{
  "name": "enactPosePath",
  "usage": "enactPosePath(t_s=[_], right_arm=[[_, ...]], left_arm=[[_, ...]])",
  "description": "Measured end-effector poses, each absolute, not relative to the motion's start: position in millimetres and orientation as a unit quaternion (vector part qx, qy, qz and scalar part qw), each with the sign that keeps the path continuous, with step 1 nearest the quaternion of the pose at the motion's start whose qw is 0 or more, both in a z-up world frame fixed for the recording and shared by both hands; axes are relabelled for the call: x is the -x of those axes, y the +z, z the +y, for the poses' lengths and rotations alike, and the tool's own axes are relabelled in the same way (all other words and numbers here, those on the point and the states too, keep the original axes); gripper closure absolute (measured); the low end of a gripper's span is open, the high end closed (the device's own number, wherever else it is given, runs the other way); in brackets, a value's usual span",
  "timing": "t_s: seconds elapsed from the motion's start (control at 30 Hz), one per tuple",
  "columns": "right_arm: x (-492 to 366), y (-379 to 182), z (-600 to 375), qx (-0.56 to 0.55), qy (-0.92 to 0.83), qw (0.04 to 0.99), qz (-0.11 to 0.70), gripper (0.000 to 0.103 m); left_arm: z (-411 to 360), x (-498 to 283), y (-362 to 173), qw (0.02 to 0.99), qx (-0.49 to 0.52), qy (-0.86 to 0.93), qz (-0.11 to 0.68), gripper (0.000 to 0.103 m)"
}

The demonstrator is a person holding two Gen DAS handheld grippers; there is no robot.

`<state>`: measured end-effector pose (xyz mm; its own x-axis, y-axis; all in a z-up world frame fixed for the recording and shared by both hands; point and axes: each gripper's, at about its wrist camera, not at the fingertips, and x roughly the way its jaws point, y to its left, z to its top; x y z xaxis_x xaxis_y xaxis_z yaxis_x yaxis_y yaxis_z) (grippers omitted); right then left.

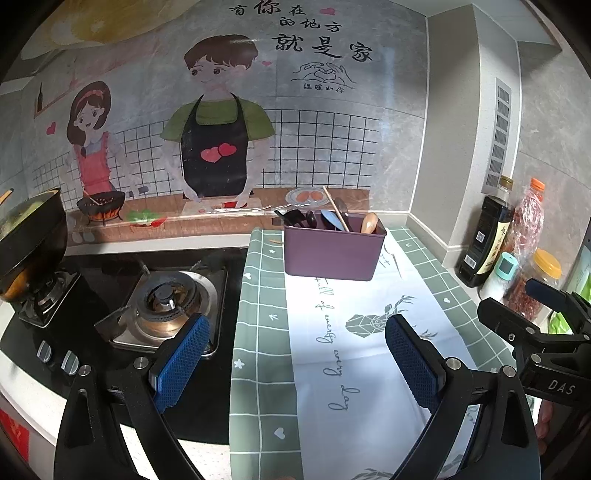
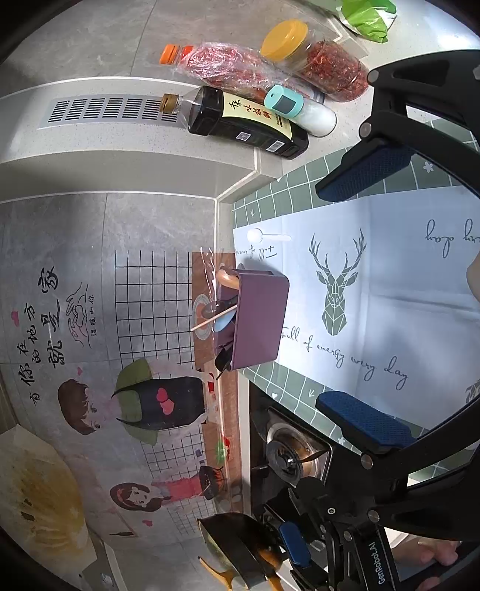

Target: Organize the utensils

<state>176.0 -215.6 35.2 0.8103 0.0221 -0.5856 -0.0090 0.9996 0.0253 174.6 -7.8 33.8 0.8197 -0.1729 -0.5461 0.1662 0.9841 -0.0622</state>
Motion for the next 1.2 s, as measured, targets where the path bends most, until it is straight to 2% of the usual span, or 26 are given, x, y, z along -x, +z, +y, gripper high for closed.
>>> enactPosePath(t_s=[1.2], right_arm=[[-175.0, 36.8, -219.5, -0.018, 0.007, 0.951, 0.310, 0.001]], left_arm=[[-10.2, -170.9, 38.4, 0.955, -0.001, -0.098, 0.278, 0.007]])
